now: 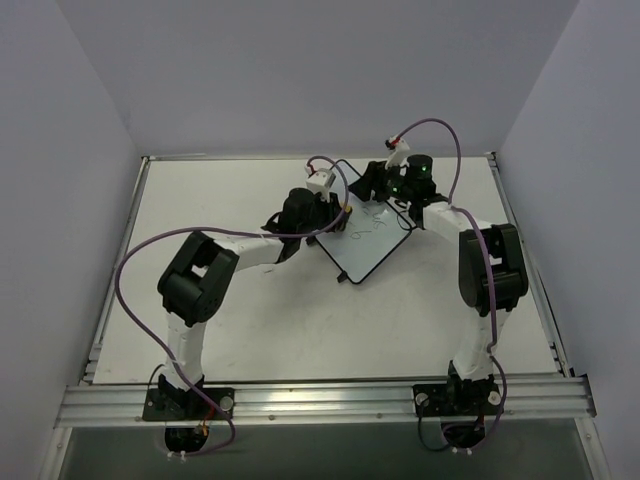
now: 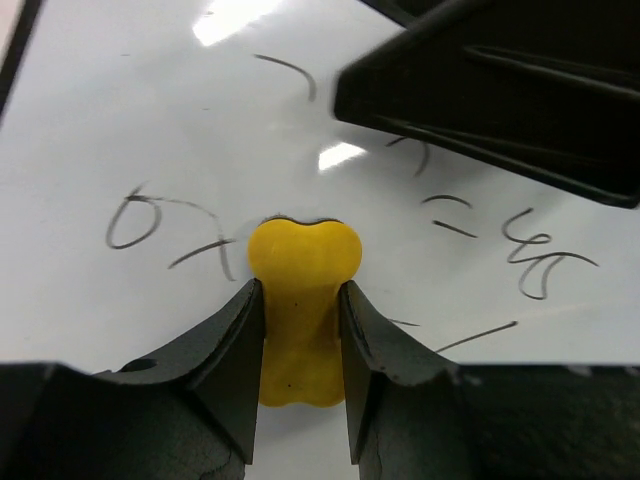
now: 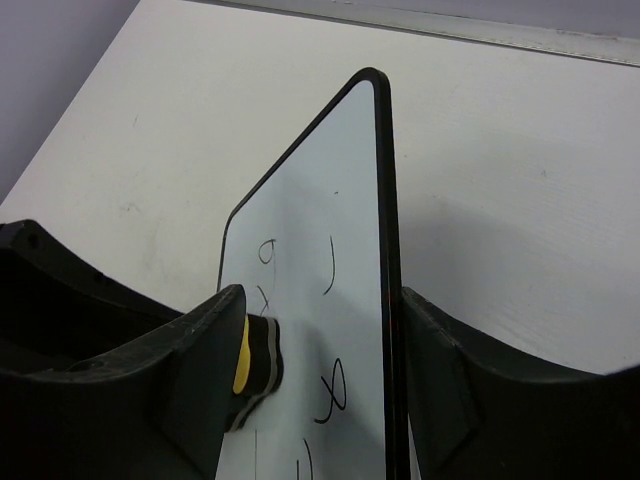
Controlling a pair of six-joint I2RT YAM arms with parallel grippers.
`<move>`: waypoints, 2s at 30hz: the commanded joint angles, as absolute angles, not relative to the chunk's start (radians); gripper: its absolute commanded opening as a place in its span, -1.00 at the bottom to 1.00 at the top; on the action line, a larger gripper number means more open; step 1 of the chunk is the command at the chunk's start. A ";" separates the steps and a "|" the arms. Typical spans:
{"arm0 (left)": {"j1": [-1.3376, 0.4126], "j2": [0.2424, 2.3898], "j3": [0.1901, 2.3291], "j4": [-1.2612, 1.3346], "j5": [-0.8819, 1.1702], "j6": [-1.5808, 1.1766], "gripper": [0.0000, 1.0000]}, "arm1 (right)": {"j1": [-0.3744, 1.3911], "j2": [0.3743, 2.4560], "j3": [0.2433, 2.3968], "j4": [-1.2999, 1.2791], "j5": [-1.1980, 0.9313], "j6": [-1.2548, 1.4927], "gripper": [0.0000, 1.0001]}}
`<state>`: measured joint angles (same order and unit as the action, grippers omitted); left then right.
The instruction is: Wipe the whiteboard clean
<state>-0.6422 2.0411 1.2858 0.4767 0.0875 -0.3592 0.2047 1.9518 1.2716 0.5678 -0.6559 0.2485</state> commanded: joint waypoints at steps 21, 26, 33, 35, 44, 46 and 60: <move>-0.505 2.129 1.673 0.272 0.169 -0.356 -0.95 | 0.150 2.063 1.307 0.540 -0.755 0.452 -0.32; -0.505 2.180 1.756 0.195 0.170 -0.353 -0.95 | 0.143 2.045 1.289 0.561 -0.759 0.453 -0.31; -0.505 2.194 1.802 0.138 0.186 -0.339 -0.95 | 0.133 2.029 1.273 0.590 -0.758 0.472 -0.31; -0.506 2.200 1.815 0.124 0.198 -0.336 -0.95 | 0.129 2.028 1.270 0.597 -0.758 0.479 -0.32; -0.514 2.238 1.890 0.037 0.209 -0.311 -0.95 | 0.124 2.020 1.261 0.606 -0.750 0.489 -0.33; -0.517 2.250 1.920 0.019 0.204 -0.310 -0.95 | 0.120 2.016 1.252 0.621 -0.752 0.500 -0.33; -0.552 2.269 1.898 0.031 0.184 -0.292 -0.95 | 0.107 1.994 1.235 0.650 -0.764 0.517 -0.18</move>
<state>-0.5343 2.2749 1.8893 0.0109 0.1867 -0.3180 0.1116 2.0289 1.2633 0.6838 -0.7338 0.5278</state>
